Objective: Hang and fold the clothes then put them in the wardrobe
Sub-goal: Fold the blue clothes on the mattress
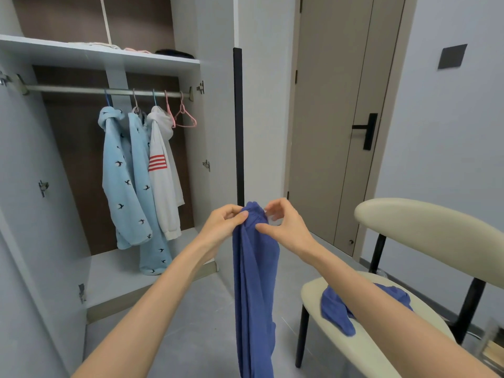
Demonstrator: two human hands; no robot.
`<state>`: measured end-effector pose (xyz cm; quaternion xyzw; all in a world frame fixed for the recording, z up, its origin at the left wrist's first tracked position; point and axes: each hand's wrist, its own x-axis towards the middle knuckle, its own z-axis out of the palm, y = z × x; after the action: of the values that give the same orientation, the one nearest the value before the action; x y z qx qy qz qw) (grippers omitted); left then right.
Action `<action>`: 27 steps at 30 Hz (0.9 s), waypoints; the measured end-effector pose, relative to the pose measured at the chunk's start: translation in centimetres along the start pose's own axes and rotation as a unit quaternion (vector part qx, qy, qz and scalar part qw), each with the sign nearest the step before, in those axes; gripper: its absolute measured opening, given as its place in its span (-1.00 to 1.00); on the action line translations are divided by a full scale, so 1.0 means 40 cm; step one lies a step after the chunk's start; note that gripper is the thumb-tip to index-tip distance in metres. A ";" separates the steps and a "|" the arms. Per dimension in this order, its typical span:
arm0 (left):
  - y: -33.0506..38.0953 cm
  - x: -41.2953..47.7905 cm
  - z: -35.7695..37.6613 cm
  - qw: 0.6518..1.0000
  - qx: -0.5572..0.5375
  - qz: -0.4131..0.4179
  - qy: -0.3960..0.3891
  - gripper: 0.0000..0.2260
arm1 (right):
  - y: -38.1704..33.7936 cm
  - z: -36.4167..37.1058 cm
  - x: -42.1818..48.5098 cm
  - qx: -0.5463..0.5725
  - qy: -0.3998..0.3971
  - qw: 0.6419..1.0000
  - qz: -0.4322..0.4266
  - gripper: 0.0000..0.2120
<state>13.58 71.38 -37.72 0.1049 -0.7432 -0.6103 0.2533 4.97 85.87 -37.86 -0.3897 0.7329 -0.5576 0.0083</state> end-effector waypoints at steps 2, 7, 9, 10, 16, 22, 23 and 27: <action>0.001 0.004 -0.004 0.999 -0.034 0.001 -0.017 -0.92 | 0.011 -0.020 -0.002 -0.011 -0.032 0.999 0.007 -0.63; 0.012 0.015 -0.014 0.997 -0.066 0.021 -0.038 -0.89 | 0.000 -0.042 -0.012 0.010 -0.122 0.992 -0.010 -0.67; 0.014 0.020 -0.016 0.997 -0.067 0.023 -0.041 -0.88 | -0.003 -0.038 -0.017 0.007 -0.117 0.992 -0.047 -0.61; 0.016 0.022 -0.016 0.997 -0.067 0.023 -0.038 -0.87 | -0.002 -0.034 -0.019 0.006 -0.107 0.992 -0.067 -0.58; 0.023 0.025 -0.015 0.996 -0.082 0.030 -0.029 -0.84 | 0.008 -0.026 -0.018 -0.041 -0.105 0.988 -0.102 -0.63; 0.026 0.028 -0.014 0.996 -0.073 0.037 -0.029 -0.85 | 0.008 -0.017 -0.018 -0.081 -0.063 0.984 -0.145 -0.64; 0.028 0.029 -0.016 0.996 -0.075 0.039 -0.024 -0.85 | 0.003 -0.016 -0.018 -0.079 -0.053 0.983 -0.158 -0.60; 0.034 0.030 -0.021 0.996 -0.080 0.043 -0.024 -0.85 | -0.004 -0.013 -0.010 -0.094 -0.058 0.978 -0.175 -0.54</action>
<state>13.20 70.42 -35.99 0.0377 -0.7014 -0.6590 0.2690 5.11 86.50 -37.69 -0.5426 0.7009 -0.4555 -0.0829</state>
